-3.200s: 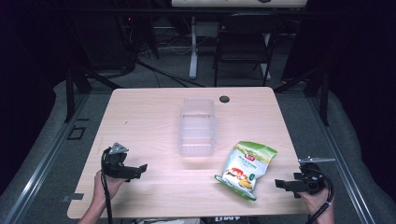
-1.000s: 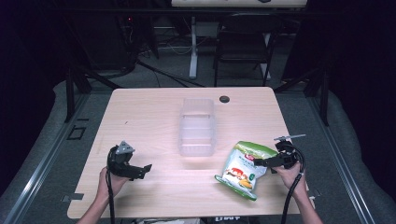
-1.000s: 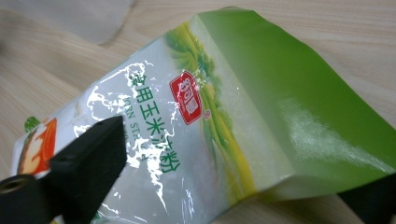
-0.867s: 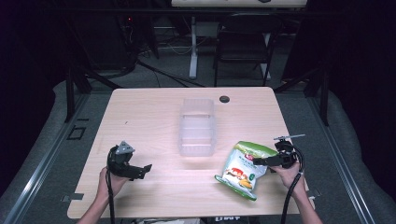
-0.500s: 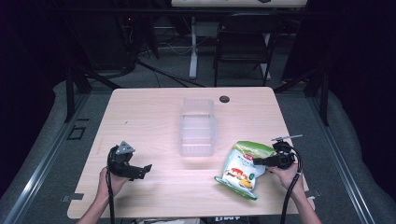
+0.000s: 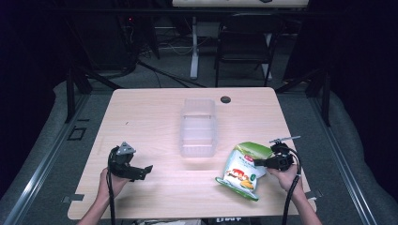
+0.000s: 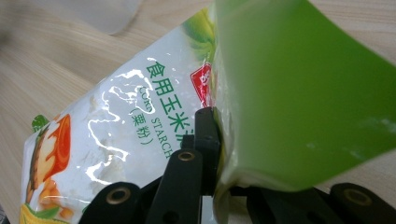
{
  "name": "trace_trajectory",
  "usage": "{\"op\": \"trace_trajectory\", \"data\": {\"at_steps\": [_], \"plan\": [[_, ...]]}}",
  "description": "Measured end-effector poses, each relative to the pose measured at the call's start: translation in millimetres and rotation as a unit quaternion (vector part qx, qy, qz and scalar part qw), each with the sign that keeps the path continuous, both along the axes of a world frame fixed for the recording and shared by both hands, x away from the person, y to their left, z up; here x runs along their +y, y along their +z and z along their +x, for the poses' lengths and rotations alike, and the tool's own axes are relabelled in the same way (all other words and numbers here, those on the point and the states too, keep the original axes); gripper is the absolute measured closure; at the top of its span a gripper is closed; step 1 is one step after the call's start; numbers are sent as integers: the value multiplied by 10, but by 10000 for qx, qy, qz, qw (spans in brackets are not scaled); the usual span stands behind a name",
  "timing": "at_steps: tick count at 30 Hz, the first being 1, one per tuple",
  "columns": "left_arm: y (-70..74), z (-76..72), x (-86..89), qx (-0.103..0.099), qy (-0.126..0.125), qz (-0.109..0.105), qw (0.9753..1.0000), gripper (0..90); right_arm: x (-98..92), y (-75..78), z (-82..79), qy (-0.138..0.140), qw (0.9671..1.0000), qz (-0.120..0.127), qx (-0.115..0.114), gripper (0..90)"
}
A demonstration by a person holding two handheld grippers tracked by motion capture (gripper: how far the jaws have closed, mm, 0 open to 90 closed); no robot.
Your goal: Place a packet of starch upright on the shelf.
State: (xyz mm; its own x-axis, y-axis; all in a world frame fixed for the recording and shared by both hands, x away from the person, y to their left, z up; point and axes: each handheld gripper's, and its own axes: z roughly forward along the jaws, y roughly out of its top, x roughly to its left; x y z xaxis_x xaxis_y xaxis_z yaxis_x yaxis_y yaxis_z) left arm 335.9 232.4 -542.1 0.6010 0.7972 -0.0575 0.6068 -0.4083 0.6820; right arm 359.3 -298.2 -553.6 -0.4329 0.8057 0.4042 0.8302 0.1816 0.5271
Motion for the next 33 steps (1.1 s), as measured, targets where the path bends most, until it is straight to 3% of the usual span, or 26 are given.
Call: {"op": "trace_trajectory", "data": {"at_steps": [8,33], "plan": [[0,-2,6,-20,4,-1,10000,8,33,44,-37,64,9998,-116,-156,896],[10,-5,21,-5,-3,-12,10000,10,31,205,-106,59,9981,-137,-595,897]]}}
